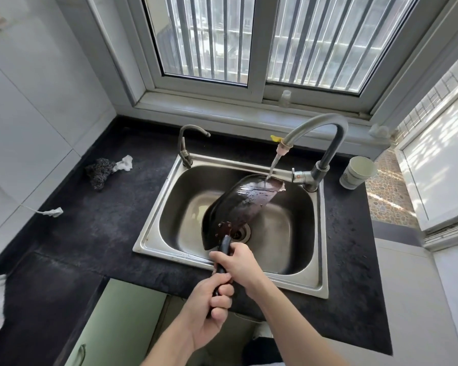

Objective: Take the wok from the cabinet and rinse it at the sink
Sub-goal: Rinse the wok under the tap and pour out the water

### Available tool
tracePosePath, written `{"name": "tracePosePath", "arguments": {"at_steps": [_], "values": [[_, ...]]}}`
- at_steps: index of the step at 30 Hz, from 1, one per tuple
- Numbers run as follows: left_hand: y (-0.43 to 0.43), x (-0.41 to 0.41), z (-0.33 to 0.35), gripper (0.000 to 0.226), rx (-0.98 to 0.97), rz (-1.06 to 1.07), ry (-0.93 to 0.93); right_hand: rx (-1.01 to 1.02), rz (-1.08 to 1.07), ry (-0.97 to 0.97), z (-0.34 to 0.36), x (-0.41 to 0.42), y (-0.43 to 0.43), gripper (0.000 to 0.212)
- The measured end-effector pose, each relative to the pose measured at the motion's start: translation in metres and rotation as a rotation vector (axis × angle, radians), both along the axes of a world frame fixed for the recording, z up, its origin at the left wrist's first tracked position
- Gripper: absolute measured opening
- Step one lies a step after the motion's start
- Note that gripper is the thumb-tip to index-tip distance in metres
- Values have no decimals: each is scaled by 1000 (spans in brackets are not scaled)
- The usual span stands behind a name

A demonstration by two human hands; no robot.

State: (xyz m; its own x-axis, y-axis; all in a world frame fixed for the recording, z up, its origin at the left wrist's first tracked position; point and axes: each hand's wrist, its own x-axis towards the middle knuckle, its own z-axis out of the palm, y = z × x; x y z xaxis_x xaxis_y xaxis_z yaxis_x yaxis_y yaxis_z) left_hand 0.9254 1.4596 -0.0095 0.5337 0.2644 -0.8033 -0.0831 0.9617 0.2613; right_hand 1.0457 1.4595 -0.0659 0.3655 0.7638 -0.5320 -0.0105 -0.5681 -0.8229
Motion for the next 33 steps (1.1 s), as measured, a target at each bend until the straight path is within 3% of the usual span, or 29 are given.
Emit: {"name": "tracePosePath", "arguments": {"at_steps": [4, 8, 16, 21, 23, 25, 28, 30, 33], "values": [[-2, -11, -2, 18, 24, -13, 14, 3, -1, 37, 2, -13, -3, 45], [-7, -21, -6, 12, 174, -127, 88, 97, -54, 201, 0, -22, -13, 21], [-7, -37, -15, 5, 606, -446, 282, 73, -215, 493, 2, -32, -24, 14], [-9, -43, -22, 7, 961, -630, 494, -81, -432, 483, 8, -42, -13, 22], [-11, -45, -23, 7, 1133, -697, 616, -126, -470, 350, 2, -51, -10, 32], [-10, -47, -25, 26, 1264, -747, 673, -126, -493, 251, 1, -56, -12, 28], [-2, -45, -19, 34, 1390, -813, 731, 5, -566, 436, 2, -53, -14, 12], [1, -41, -16, 32, 1447, -826, 759, 71, -608, 568, 2, -49, -15, 13], [-2, -35, -10, 30, 1320, -726, 759, 139, -628, 752, 2, -46, -20, 16]]}}
